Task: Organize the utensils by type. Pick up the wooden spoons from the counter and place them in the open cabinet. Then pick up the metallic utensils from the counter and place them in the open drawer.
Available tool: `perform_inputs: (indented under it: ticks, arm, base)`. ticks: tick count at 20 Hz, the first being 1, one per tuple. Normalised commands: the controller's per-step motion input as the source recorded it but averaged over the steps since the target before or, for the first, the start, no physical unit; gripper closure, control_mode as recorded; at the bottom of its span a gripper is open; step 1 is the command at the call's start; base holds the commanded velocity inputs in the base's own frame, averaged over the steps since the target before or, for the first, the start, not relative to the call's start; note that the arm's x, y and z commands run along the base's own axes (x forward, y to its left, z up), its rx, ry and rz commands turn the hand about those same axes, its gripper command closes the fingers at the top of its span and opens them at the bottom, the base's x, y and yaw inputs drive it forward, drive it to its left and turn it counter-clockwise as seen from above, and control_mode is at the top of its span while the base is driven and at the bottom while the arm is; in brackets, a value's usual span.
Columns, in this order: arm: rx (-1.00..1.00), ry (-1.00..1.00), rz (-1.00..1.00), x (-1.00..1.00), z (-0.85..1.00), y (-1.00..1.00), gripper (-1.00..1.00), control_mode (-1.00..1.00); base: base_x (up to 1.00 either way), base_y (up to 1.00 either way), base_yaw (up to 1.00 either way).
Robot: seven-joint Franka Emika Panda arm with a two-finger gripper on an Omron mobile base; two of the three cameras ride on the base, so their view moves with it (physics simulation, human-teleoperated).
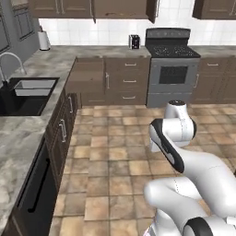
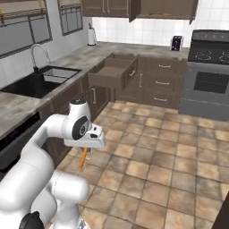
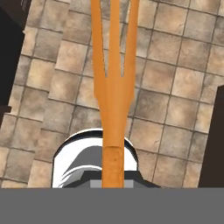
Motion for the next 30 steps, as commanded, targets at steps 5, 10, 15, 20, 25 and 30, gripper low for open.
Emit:
perform_inputs:
  ticks: [5,10,15,20,25,30]
  arm:
    - [0.00,0.00,0.00,0.00,0.00,0.00,1.00,1.00]
    - [0.00,0.00,0.00,0.00,0.00,0.00,1.00,1.00]
    - [0.00,0.00,0.00,0.00,0.00,0.00,1.00,1.00]
    - [0.00,0.00,0.00,0.00,0.00,0.00,1.00,1.00]
    - [0.00,0.00,0.00,0.00,0.00,0.00,1.00,1.00]
    - [0.00,0.00,0.00,0.00,0.00,0.00,1.00,1.00]
  base:
    - [1.00,0.09,0.00]
    - [1.00,0.11,0.00]
    - [1.00,0.18,0.00]
    - [1.00,0.33,-0.02]
    - [0.99,0.37,-0.03]
    - [0.77,0.55,-0.22]
